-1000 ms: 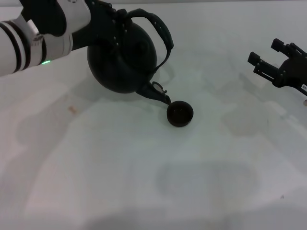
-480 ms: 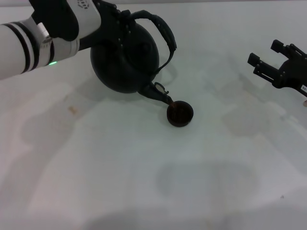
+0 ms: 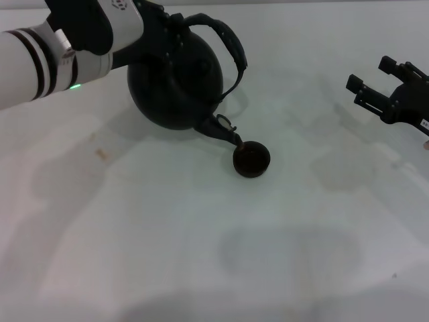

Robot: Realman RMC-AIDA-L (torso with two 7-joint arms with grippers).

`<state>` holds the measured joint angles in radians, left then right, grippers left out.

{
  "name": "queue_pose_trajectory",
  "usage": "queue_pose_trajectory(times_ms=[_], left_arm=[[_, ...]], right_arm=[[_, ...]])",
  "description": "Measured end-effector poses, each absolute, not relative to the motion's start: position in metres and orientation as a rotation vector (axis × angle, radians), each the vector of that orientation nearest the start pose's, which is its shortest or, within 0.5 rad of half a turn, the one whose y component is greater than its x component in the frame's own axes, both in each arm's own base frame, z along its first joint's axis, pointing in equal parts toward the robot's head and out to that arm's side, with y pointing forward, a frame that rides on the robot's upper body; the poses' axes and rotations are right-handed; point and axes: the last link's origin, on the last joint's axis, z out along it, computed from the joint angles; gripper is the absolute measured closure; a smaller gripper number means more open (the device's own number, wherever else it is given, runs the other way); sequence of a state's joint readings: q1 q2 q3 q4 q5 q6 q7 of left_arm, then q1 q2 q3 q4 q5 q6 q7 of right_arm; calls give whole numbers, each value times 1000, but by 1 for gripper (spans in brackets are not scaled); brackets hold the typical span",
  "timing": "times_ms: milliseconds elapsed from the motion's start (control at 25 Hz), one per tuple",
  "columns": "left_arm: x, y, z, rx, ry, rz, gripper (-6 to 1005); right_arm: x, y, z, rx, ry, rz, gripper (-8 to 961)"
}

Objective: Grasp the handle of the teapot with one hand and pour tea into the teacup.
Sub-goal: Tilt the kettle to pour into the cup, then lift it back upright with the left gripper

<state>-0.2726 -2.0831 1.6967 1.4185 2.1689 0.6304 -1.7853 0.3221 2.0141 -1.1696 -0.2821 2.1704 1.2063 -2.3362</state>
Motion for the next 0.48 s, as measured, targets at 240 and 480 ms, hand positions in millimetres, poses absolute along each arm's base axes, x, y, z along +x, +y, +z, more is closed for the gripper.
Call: queue_pose_trajectory(times_ms=[240,480], left_arm=[[-163,362,-30,-2385,70,-52,865],[-163,363,-31,-2388,71,-50,865]], right_arm=[[342,301,-9,-2104,672,770,108],[342,301,-9,-2105,670,767,108]])
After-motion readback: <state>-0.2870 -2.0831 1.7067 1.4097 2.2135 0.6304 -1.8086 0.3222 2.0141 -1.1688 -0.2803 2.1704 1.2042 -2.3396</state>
